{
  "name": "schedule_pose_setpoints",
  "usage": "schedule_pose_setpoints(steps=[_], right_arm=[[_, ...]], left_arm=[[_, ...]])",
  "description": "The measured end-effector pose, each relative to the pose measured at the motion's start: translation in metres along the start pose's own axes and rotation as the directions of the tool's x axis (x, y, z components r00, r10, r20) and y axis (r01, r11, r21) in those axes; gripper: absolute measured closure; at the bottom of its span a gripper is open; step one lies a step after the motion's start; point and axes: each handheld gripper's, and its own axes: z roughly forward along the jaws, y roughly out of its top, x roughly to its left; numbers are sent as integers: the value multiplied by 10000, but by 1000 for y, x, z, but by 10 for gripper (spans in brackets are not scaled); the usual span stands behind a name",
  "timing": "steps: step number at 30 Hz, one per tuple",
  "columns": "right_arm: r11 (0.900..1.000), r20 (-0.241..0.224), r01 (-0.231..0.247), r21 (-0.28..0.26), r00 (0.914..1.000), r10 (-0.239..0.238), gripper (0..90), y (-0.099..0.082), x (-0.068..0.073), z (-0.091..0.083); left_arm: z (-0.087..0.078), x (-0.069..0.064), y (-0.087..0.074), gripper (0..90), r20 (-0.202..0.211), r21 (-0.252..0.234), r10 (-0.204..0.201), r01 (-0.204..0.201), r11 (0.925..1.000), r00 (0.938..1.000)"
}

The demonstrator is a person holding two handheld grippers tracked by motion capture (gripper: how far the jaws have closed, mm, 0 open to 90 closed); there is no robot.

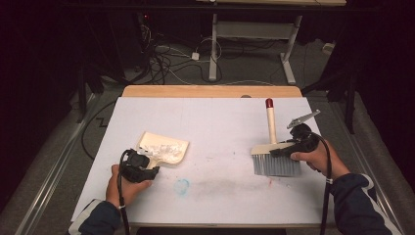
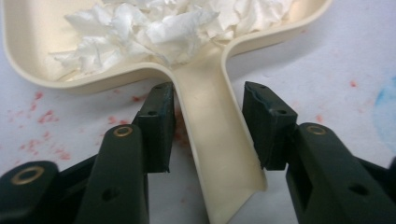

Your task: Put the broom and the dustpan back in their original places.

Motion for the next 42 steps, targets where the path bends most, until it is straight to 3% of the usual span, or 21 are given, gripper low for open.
schedule_pose_setpoints(steps=[3, 9, 12, 14, 17, 20, 23, 26, 29, 33, 38, 42], right_arm=[[9999, 206, -21, -98, 9998, 23, 519, 4, -3, -2], [9998, -150, -57, -180, 9999, 54, 470, 6, -17, 0], [9998, 300, 88, 175, 9995, -94, 403, 8, -24, 1], [9994, 771, 133, 305, 9969, -156, 471, 9, -29, 1], [9998, 898, -139, -146, 9958, 152, 471, 9, -33, 0], [9979, 1533, -514, -383, 9866, 567, 524, 8, -34, 5], [9936, 2065, -762, -840, 9741, 922, 599, 6, -34, 11], [9869, 2769, -1198, -1079, 9498, 1456, 659, 7, -34, 17], [9822, 3470, -1333, -1322, 9220, 1718, 701, 7, -33, 22], [9755, 3678, -1545, -1568, 9075, 2028, 737, 6, -32, 32], [9649, 3696, -1627, -2059, 9001, 2307, 728, 4, -30, 36], [9679, 3796, -1479, -2032, 8993, 2171, 721, 6, -27, 40]], left_arm=[[1, -6, 1, 496, 105, -18, 134, -134, 9999, 9999], [2, -9, 2, 473, 271, -72, 259, -258, 9996, 9993], [1, -9, 1, 452, 361, -185, 407, -401, 9990, 9985], [1, -11, 2, 426, 279, -259, 566, -559, 9981, 9980], [-3, -14, 0, 383, 221, -579, 1024, -1010, 9932, 9945], [-8, -16, -5, 320, 22, -813, 1294, -1288, 9883, 9916], [-10, -15, -10, 309, -22, -787, 1215, -1213, 9895, 9926], [-13, -14, -16, 328, 68, -749, 1161, -1152, 9905, 9932], [-13, -12, -21, 358, 92, -554, 1108, -1102, 9924, 9938], [-13, -11, -22, 447, 347, -492, 1182, -1164, 9920, 9924], [-11, -16, -21, 475, 488, -375, 1333, -1316, 9906, 9899], [-10, -17, -20, 482, 550, -322, 1369, -1353, 9903, 9891]])
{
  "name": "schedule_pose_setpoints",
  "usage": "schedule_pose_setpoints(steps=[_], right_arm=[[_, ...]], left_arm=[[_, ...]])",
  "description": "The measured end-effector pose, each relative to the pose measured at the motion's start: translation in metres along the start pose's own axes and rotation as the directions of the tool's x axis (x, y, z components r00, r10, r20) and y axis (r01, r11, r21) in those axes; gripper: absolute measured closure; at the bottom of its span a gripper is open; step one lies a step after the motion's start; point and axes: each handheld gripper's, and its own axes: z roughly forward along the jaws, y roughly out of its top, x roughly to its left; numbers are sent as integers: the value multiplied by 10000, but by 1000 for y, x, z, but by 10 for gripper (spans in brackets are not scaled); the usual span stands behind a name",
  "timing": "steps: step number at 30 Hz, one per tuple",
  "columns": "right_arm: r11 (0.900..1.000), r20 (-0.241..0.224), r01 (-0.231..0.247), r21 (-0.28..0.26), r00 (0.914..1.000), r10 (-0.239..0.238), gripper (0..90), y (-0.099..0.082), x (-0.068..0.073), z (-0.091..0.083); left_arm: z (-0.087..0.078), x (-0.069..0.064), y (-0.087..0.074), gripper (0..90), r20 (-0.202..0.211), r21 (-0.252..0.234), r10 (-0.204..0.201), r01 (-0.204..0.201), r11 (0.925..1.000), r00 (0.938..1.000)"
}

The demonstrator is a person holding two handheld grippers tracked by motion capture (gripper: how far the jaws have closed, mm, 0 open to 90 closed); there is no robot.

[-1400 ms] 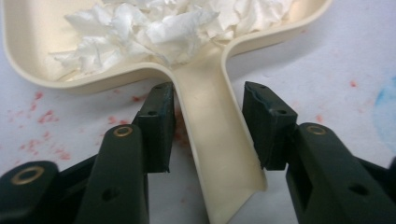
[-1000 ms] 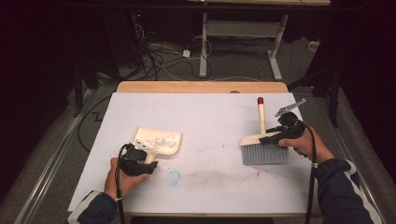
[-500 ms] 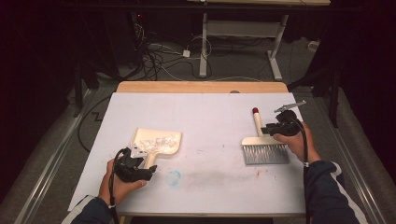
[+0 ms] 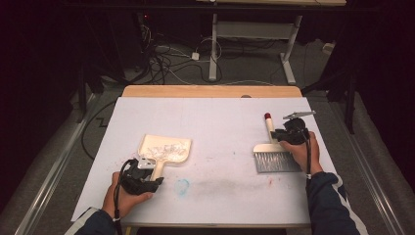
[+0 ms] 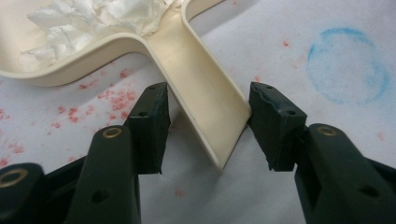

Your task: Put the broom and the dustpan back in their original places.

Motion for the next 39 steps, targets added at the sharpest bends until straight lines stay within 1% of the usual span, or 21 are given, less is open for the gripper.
schedule_pose_setpoints(steps=[2, 4, 7, 9, 11, 12, 13, 14, 15, 17, 19, 21, 23, 29, 31, 33, 34, 35, 36, 39], right_arm=[[9998, 45, 144, 133, 9999, -145, 699, 0, 3, 2], [9997, 177, 175, 181, 9997, -178, 677, -1, 5, 5], [9999, 24, -55, 109, 10000, 55, 673, -3, 3, 5], [9998, -63, -150, 88, 9999, 150, 662, -4, 1, 5], [9998, -36, -177, 67, 9998, 177, 650, -4, 0, 4], [9998, 73, -175, 16, 9998, 175, 642, -3, 1, 4], [9999, 140, -164, -2, 9998, 164, 628, -3, 1, 3], [9998, 168, -122, -127, 9998, 124, 611, -2, 1, 1], [9996, 100, -169, -229, 9998, 171, 603, -2, 1, 0], [9989, 142, -152, -449, 9998, 158, 585, -1, 1, -3], [9978, 183, -193, -636, 9996, 205, 556, -1, 1, -6], [9962, 188, -209, -841, 9996, 226, 531, 0, 1, -9], [9942, 231, -154, -1062, 9996, 180, 496, 2, 2, -13], [9831, 444, 218, -1818, 9989, -139, 422, 10, 9, -27], [9768, 478, 363, -2111, 9985, -268, 395, 12, 13, -30], [9672, 374, 545, -2481, 9982, -466, 359, 13, 18, -34], [9635, 417, 614, -2604, 9978, -523, 336, 14, 20, -36], [9608, 509, 707, -2681, 9970, -592, 331, 14, 22, -37], [9560, 558, 817, -2819, 9961, -687, 327, 15, 24, -40], [9480, 529, 946, -3040, 9952, -823, 313, 15, 29, -44]], left_arm=[[0, -1, 0, 482, 44, -23, 41, -41, 10000, 10000], [1, -1, 0, 481, 14, 11, 71, -71, 10000, 10000], [1, -2, 0, 479, 28, -8, 112, -112, 9999, 9999], [-1, -3, 0, 470, 83, -138, 165, -164, 9998, 9998], [-3, -3, 1, 439, 98, -265, 260, -258, 9993, 9996], [-4, -3, 1, 416, 100, -315, 280, -277, 9991, 9996], [-6, -3, 1, 404, -15, -401, 349, -349, 9986, 9994], [-8, -3, 1, 384, -44, -479, 413, -415, 9980, 9991], [-10, -2, 1, 369, -28, -592, 467, -468, 9971, 9989], [-13, -3, 1, 357, -109, -815, 510, -517, 9953, 9986], [-15, -4, 1, 299, -246, -1006, 524, -546, 9934, 9983], [-16, -5, 1, 264, -326, -1115, 582, -615, 9919, 9978], [-16, -6, 1, 252, -457, -1179, 676, -726, 9904, 9967], [-15, -8, 1, 233, -715, -1180, 926, -1006, 9879, 9931], [-15, -9, 1, 226, -858, -1194, 1047, -1146, 9862, 9908], [-16, -10, 1, 213, -971, -1268, 1230, -1348, 9827, 9876], [-17, -10, 1, 211, -982, -1318, 1272, -1395, 9814, 9870], [-17, -11, 1, 208, -942, -1410, 1314, -1438, 9795, 9869], [-17, -11, 1, 208, -950, -1422, 1356, -1482, 9787, 9862], [-16, -13, 0, 202, -1124, -1405, 1573, -1724, 9750, 9811]])
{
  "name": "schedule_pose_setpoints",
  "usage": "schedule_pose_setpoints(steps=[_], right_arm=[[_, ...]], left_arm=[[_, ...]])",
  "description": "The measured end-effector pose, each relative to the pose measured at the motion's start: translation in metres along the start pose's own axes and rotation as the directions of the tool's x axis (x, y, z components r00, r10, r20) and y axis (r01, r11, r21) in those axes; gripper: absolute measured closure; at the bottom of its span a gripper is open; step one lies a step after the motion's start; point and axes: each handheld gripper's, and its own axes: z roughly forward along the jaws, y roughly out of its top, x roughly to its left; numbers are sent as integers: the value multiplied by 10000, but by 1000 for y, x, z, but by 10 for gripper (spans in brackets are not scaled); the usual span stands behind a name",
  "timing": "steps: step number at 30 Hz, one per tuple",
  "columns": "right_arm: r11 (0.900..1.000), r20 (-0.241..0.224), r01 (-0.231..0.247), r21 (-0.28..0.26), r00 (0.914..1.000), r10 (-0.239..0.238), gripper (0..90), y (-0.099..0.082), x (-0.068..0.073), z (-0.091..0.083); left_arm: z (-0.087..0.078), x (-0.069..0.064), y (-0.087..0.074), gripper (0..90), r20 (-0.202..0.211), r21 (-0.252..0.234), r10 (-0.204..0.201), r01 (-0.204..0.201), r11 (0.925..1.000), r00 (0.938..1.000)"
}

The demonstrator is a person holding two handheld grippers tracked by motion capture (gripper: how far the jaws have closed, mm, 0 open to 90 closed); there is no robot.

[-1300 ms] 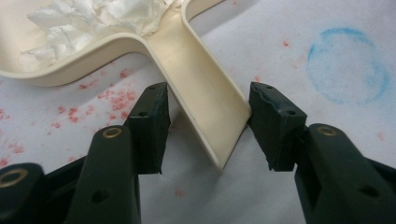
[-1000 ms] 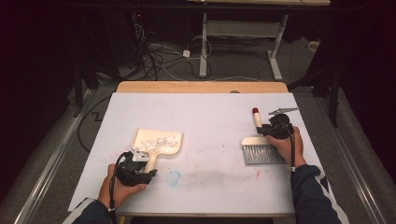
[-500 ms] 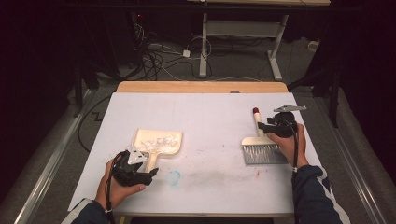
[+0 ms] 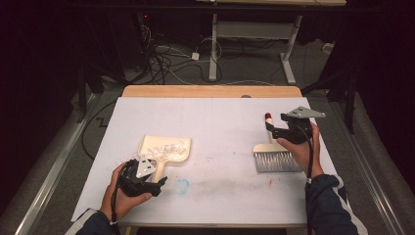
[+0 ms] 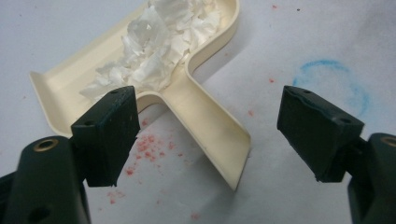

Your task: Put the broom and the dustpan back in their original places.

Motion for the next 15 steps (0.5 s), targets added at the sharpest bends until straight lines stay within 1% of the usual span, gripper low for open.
schedule_pose_setpoints(steps=[2, 3, 4, 8, 9, 11, 13, 15], right_arm=[[10000, -144, 65, -20, 9999, -65, 306, 1, 3, -2], [9999, -133, 125, -57, 9998, -125, 300, 2, 4, -3], [9998, -162, 146, -95, 9998, -147, 292, 2, 5, -4], [9994, -210, 208, -287, 9996, -214, 261, 5, 9, -9], [9993, -282, 163, -345, 9995, -173, 238, 5, 10, -11], [9987, -435, 58, -516, 9990, -80, 225, 7, 12, -14], [9978, -454, 83, -651, 9989, -113, 209, 8, 14, -17], [9976, -521, 187, -662, 9984, -221, 208, 9, 16, -18]], left_arm=[[0, -1, 0, 198, 23, -59, 82, -82, 9999, 10000], [0, -2, 0, 190, -13, -82, 132, -132, 9999, 9999], [0, -2, 1, 184, -97, -173, 280, -281, 9995, 9996], [-1, -3, 1, 183, -187, -317, 427, -433, 9986, 9989], [-2, -4, 0, 183, -131, -278, 329, -332, 9991, 9994], [-2, -4, 0, 183, -205, -323, 376, -382, 9987, 9991], [-3, -4, 0, 183, -223, -416, 392, -401, 9983, 9990], [-4, -4, -1, 183, -269, -471, 385, -398, 9981, 9989]])
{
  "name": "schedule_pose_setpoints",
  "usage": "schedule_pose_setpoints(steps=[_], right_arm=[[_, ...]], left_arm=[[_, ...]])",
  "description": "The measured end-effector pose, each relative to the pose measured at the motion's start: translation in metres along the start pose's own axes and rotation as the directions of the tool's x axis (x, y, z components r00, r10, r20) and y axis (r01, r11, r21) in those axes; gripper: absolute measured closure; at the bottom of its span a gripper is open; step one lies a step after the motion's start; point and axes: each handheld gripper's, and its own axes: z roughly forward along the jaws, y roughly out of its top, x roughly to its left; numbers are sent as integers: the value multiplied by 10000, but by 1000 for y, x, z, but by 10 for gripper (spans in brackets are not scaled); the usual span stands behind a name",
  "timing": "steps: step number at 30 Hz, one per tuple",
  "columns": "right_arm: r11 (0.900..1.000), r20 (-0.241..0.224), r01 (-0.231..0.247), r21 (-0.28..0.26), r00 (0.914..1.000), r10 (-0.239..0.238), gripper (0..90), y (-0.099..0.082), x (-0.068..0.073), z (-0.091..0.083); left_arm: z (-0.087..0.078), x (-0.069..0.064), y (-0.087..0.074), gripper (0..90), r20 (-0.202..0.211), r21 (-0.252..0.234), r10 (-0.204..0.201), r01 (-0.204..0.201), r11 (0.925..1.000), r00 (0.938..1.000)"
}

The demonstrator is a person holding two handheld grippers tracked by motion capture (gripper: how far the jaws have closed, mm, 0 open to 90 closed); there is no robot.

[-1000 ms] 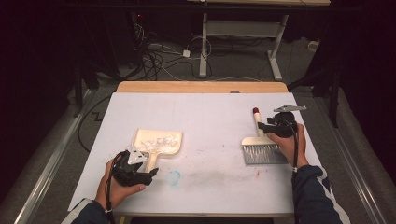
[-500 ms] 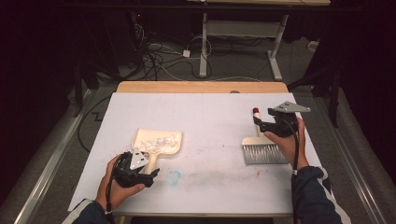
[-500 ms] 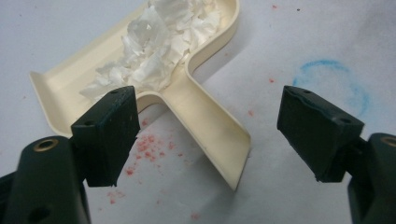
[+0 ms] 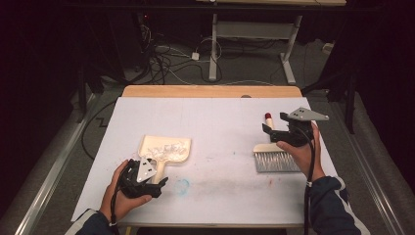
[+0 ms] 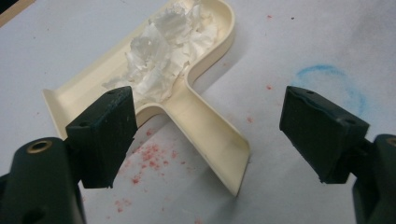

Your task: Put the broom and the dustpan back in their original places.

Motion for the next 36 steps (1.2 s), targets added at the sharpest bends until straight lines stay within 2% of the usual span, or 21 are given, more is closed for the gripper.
schedule_pose_setpoints(steps=[4, 7, 14, 17, 21, 28, 31, 36], right_arm=[[9997, -5, 234, 56, 9997, -234, 212, 2, 8, -4], [9989, -181, 455, -70, 9988, -456, 214, 2, 14, -9], [9970, -356, 767, -142, 9964, -771, 214, -1, 22, -19], [9950, -169, 987, -131, 9950, -989, 217, -3, 28, -25], [9937, -204, 1116, -143, 9935, -1119, 222, -7, 32, -31], [9925, -188, 1216, -96, 9924, -1217, 223, -17, 36, -41], [9907, 18, 1348, -166, 9909, -1348, 227, -22, 36, -46], [9891, 100, 1460, -204, 9893, -1459, 228, -30, 35, -53]], left_arm=[[-2, 0, -1, 183, 26, -88, 79, -79, 9999, 10000], [-3, 0, -2, 183, 51, -144, 186, -186, 9997, 9998], [-6, -1, -4, 183, 62, -335, 565, -563, 9979, 9984], [-8, -1, -7, 183, 51, -367, 597, -595, 9976, 9982], [-10, 0, -9, 183, 36, -447, 578, -576, 9973, 9983], [-11, 0, -12, 183, 85, -504, 660, -655, 9966, 9978], [-12, 1, -12, 183, 40, -533, 710, -707, 9961, 9975], [-11, 1, -11, 183, 5, -513, 872, -870, 9949, 9962]])
